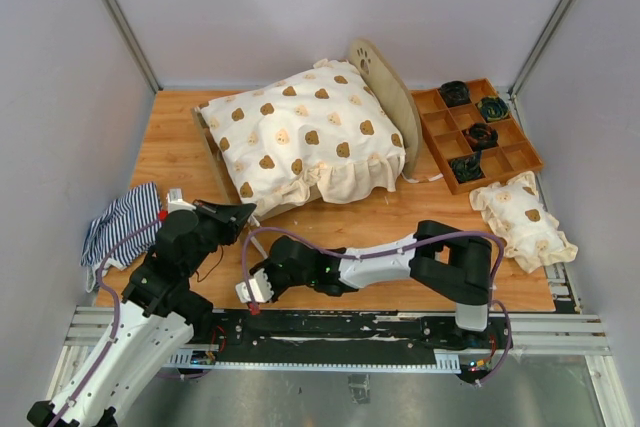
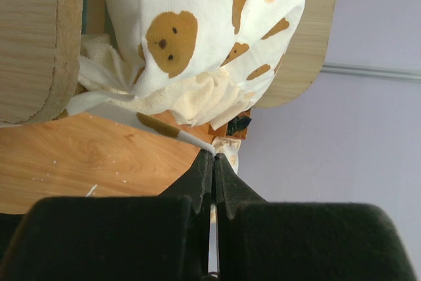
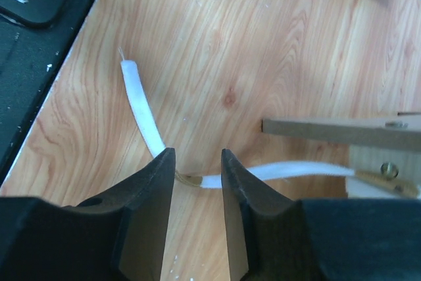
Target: Set up the pet bed
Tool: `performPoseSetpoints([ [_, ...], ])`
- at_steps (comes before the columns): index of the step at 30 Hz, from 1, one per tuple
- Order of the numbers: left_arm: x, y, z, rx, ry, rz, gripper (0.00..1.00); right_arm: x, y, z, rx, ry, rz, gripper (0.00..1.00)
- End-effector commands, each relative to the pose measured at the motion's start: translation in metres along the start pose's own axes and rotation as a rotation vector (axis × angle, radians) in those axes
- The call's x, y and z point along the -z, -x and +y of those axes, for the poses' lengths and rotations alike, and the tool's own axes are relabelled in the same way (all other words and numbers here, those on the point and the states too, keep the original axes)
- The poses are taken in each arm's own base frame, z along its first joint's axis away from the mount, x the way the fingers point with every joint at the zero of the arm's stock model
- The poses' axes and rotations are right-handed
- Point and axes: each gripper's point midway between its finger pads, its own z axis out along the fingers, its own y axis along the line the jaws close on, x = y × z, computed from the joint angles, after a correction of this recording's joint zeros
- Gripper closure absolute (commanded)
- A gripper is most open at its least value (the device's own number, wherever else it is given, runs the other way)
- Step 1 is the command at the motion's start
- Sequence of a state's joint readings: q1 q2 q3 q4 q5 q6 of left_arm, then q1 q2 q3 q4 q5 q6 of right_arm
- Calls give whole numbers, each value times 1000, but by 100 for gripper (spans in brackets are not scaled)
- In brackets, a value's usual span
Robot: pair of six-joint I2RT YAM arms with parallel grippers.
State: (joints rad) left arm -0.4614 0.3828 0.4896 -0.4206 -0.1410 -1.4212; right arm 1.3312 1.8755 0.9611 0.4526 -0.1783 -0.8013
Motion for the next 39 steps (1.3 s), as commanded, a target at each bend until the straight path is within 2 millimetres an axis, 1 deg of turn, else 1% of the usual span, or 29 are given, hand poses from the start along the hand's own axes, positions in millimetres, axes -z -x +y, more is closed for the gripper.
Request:
performPoseSetpoints([
  [1,4,4,-23,17,-82,-13,100,6,4,26,67,215,44,64],
  [6,4,4,-24,27,-86,-16,100,0,0,32,96,255,61,64],
  [11,5,5,-27,24,-90,-18,100,-2,-7,39,113,299,90,63],
  [17,5,5,-26,35,-94,-17,100,-11,-18,32,130,276,151,63],
  [19,5,5,-24,38,-90,-19,100,-15,-26,38,130,302,178,63],
  [21,4,5,-23,40,-87,-19,100,-16,-25,39,129,314,181,63],
  [22,4,5,-24,42,-88,-18,100,-15,-26,41,128,328,180,64],
  [24,5,5,-25,42,-89,-19,100,-14,-25,47,125,365,176,69],
  [26,6,6,-27,45,-92,-20,100,-10,-28,56,111,420,194,72],
  [28,5,6,-26,49,-91,-22,100,-9,-32,62,107,458,216,72],
  [32,7,6,-26,53,-93,-20,100,-10,-45,66,102,495,291,74],
  [36,8,8,-25,49,-92,-32,100,-9,-56,75,97,546,340,76],
  [39,8,9,-24,41,-89,-40,100,-2,-58,81,89,586,363,82],
])
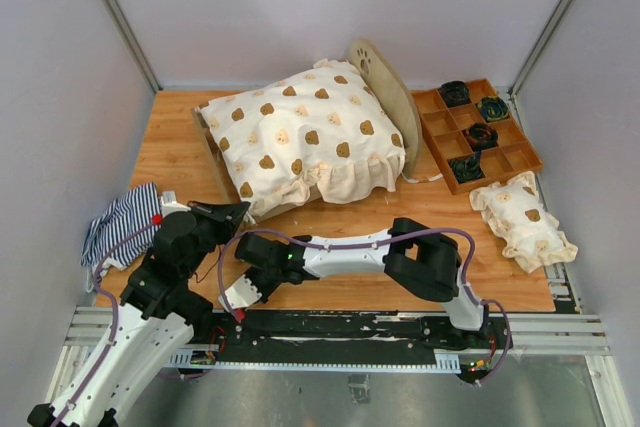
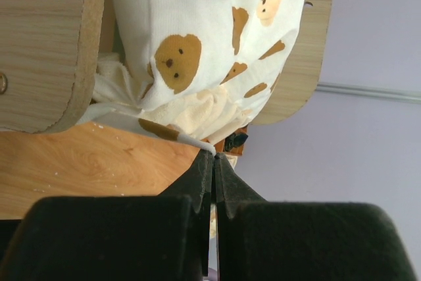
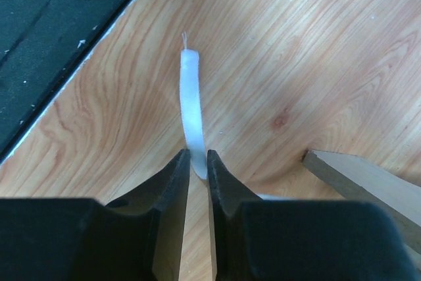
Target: Set up the pet bed
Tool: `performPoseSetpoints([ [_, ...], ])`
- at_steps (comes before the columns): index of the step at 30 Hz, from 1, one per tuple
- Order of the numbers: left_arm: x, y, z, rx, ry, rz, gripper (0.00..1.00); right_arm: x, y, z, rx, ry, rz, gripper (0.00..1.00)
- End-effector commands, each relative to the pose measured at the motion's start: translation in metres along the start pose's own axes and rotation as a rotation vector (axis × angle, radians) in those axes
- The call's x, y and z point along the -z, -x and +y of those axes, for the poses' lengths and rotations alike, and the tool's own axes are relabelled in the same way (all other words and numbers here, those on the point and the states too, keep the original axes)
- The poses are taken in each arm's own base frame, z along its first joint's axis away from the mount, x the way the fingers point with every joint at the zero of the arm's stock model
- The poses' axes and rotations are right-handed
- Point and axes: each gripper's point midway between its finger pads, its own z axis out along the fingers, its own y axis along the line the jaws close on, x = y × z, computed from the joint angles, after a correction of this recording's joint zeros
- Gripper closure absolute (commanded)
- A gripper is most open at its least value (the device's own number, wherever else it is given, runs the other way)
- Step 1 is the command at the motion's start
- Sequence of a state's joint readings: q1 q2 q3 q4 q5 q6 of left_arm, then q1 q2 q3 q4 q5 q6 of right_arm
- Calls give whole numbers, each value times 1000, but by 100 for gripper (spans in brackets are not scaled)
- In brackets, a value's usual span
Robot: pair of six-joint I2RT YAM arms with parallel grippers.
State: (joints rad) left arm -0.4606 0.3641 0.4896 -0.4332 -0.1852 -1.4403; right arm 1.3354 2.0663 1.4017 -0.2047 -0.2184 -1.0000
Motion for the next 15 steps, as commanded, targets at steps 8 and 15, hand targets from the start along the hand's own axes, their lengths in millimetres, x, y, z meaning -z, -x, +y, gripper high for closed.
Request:
performPoseSetpoints([
  [8,2,-2,-10,14,-53,9,100,7,-40,70,-94,170,140,100],
  [15,-1,7,26,-96,52,-44,100,48,-36,37,-240,-156,17,100],
])
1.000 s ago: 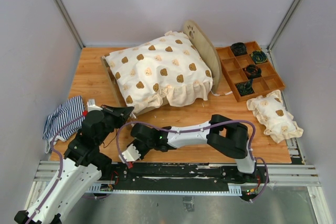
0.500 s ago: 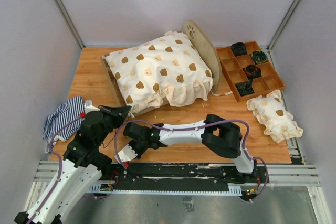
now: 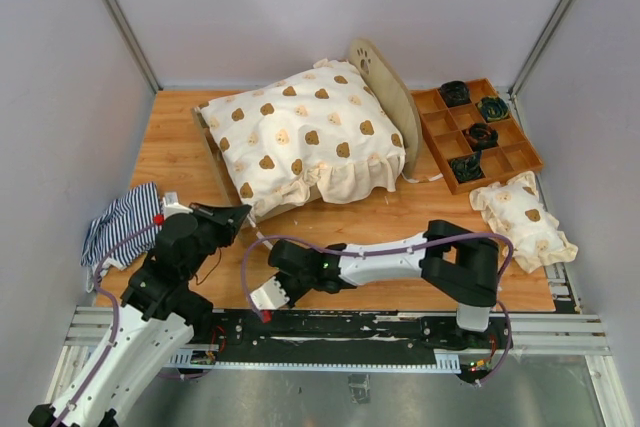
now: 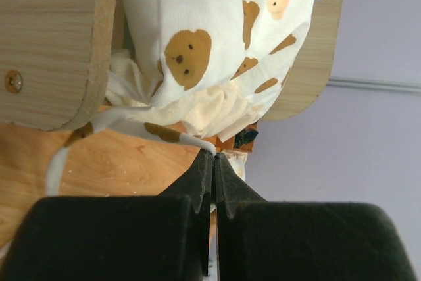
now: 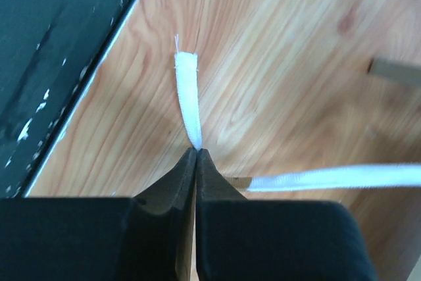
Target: Set up the pet bed
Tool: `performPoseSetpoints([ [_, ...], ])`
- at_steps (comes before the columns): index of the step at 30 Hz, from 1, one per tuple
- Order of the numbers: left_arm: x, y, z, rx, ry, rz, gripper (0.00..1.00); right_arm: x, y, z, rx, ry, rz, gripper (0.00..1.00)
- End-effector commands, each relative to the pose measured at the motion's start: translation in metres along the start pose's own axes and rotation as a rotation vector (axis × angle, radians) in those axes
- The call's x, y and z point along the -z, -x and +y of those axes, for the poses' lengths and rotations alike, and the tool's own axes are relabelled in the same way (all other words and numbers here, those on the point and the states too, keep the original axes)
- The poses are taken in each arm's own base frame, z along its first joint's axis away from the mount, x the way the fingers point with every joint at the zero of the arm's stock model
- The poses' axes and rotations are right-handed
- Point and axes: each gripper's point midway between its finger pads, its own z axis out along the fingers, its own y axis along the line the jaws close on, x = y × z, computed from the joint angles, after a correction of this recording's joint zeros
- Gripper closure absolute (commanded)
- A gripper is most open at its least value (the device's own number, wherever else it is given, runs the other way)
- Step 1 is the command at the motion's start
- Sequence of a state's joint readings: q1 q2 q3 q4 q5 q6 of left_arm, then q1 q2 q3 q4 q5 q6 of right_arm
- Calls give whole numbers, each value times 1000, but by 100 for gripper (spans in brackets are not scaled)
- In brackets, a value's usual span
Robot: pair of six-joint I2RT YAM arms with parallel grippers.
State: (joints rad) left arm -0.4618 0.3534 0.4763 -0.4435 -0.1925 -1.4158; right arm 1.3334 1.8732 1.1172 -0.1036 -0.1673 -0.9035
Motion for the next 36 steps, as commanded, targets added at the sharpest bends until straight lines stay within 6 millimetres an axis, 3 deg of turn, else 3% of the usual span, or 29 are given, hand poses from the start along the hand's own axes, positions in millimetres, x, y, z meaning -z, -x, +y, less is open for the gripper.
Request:
performPoseSetpoints([
  [1,-1,6,26,-84,54,-40,100,19,-12,-9,-175,-150,-48,100],
  [4,-2,0,52,-112,94,-21,100,34,-12,-25,-283,-259,-141,100],
  [8,-2,-12,78,-123,122,31,100,61,-12,-62,-408,-444,-282,100],
  [11,-4,-16,96,-133,158,47,100,69,-7,-75,-441,-470,-339,100],
  [19,-5,-12,115,-190,210,30,98,80,-17,-117,-558,-630,-336,100],
  [21,-4,-9,116,-222,215,19,90,81,-23,-124,-566,-662,-338,100],
  [24,-2,-3,115,-261,253,2,71,77,-33,-133,-552,-691,-319,100],
  [27,-1,2,105,-284,260,-11,62,73,-42,-141,-547,-717,-281,100],
  [31,3,11,86,-277,219,-51,59,74,-50,-140,-563,-740,-250,100],
  [36,5,25,65,-328,164,-118,62,67,-51,-139,-564,-728,-246,100],
])
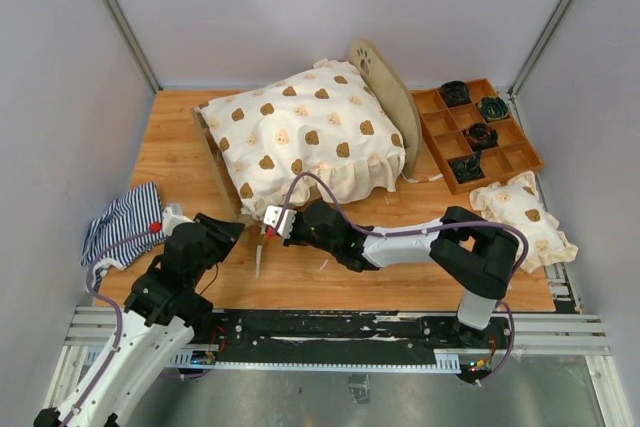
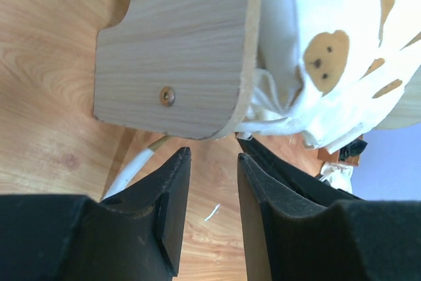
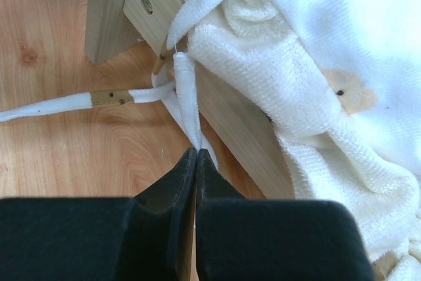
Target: Set up the pet bed
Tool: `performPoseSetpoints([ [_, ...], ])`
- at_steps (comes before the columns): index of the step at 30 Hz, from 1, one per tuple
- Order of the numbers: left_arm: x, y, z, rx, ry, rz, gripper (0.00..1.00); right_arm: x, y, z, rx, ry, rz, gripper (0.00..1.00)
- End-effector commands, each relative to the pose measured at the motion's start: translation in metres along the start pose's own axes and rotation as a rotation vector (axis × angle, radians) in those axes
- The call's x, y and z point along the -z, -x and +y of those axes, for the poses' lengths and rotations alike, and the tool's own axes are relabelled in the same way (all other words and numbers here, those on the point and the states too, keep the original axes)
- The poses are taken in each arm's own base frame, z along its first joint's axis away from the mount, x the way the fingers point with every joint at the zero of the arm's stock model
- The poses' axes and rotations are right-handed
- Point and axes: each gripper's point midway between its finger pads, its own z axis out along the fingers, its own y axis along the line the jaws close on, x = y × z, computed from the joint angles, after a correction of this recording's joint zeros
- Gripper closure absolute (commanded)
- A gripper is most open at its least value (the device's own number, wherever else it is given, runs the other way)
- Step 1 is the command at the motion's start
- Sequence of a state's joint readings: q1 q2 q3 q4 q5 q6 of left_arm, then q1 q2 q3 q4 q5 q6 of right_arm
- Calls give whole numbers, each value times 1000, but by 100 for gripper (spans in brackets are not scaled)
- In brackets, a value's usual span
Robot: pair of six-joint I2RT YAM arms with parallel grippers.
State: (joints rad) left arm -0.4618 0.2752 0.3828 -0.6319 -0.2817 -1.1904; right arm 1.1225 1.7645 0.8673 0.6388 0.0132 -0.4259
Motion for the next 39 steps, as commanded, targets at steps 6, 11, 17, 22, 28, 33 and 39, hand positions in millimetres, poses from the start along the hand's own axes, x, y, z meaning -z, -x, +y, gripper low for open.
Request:
performPoseSetpoints([
  [6,10,25,-53,-129,-202,-94,63,-15,24,-11,-32,-30,-51,100],
  [11,14,37,-69,-177,-241,-141,55,-19,37,-7,-32,-19,-72,100],
  [17,5,41,-72,-210,-202,-149,50,-22,44,8,-16,16,-79,100],
  [22,-4,40,-75,-237,-180,-144,50,-23,46,17,-26,42,-60,100],
  [28,-14,34,-72,-277,-156,-118,50,-19,36,20,-116,24,1,100],
  [33,-18,29,-66,-311,-138,-95,52,-17,32,20,-136,14,12,100],
  [39,-28,29,-62,-326,-115,-110,52,-16,34,23,-148,27,5,100],
])
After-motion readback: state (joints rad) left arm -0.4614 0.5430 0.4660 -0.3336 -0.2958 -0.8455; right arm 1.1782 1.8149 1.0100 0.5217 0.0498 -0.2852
